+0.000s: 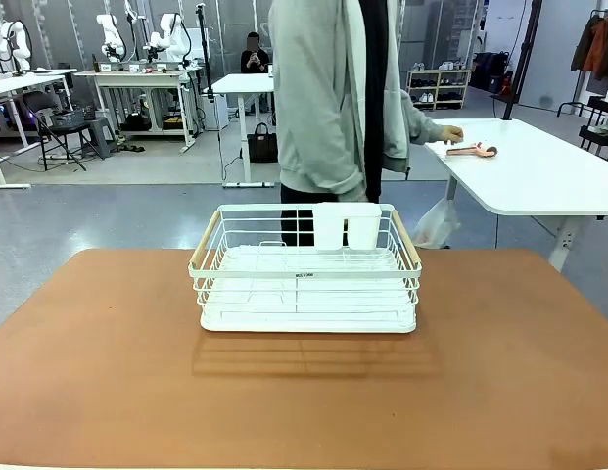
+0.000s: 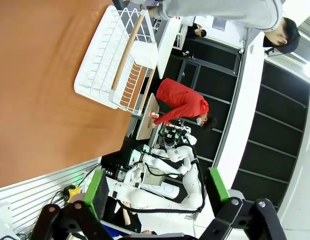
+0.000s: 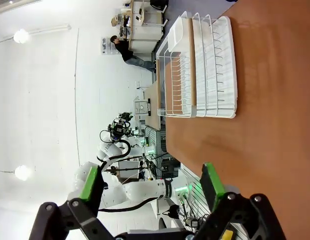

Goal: Clean the table.
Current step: Pick up the Lint Roller when the human hands it over.

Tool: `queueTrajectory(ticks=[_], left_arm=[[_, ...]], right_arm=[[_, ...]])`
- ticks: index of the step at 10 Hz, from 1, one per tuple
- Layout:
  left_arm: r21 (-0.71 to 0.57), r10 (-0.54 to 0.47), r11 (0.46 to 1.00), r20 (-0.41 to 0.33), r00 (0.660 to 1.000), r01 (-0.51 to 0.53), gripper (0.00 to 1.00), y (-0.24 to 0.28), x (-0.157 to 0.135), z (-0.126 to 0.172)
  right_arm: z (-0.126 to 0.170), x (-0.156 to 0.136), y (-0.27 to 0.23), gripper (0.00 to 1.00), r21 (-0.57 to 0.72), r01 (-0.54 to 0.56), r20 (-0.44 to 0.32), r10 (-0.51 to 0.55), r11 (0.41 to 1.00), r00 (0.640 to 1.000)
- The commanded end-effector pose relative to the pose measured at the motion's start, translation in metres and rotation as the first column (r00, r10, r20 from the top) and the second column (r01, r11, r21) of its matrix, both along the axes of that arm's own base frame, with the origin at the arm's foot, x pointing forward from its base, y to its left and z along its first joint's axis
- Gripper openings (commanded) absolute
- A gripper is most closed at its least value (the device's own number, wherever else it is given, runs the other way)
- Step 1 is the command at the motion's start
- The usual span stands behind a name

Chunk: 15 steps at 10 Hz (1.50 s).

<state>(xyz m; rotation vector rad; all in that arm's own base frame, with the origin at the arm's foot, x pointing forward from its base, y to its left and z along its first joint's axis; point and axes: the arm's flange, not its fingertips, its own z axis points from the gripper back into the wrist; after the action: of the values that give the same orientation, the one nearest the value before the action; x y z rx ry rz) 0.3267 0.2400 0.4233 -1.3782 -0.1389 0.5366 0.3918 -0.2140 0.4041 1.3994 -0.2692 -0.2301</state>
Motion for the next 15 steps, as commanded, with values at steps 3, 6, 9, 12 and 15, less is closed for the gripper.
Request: queueTrajectory(ticks=[3, 6, 9, 12, 15], left_arm=[[-0.009, -0.004, 1.000, 0.003, 1.000, 0.004, 1.00, 0.0016, -0.0021, 0.0012], [-0.009, -0.004, 1.000, 0.003, 1.000, 0.004, 1.00, 0.0016, -0.0021, 0.0012], [-0.009, -0.004, 1.000, 0.003, 1.000, 0.004, 1.00, 0.0016, -0.0021, 0.0012], [-0.009, -0.004, 1.000, 0.003, 1.000, 0.004, 1.00, 0.0016, -0.0021, 0.0012], [-0.009, -0.004, 1.000, 0.003, 1.000, 0.004, 1.00, 0.0016, -0.0021, 0.0012]], right_arm=[[0.0009, -0.0016, 0.0008, 1.00, 0.008, 0.001, 0.001, -0.001, 1.000, 1.000], [0.0009, -0.0016, 0.0008, 1.00, 0.008, 0.001, 0.001, -0.001, 1.000, 1.000], [0.0009, -0.0016, 0.0008, 1.00, 0.008, 0.001, 0.001, -0.001, 1.000, 1.000], [0.0009, -0.0016, 0.0008, 1.00, 0.008, 0.001, 0.001, -0.001, 1.000, 1.000], [0.0009, -0.0016, 0.0008, 1.00, 0.008, 0.001, 0.001, -0.001, 1.000, 1.000]])
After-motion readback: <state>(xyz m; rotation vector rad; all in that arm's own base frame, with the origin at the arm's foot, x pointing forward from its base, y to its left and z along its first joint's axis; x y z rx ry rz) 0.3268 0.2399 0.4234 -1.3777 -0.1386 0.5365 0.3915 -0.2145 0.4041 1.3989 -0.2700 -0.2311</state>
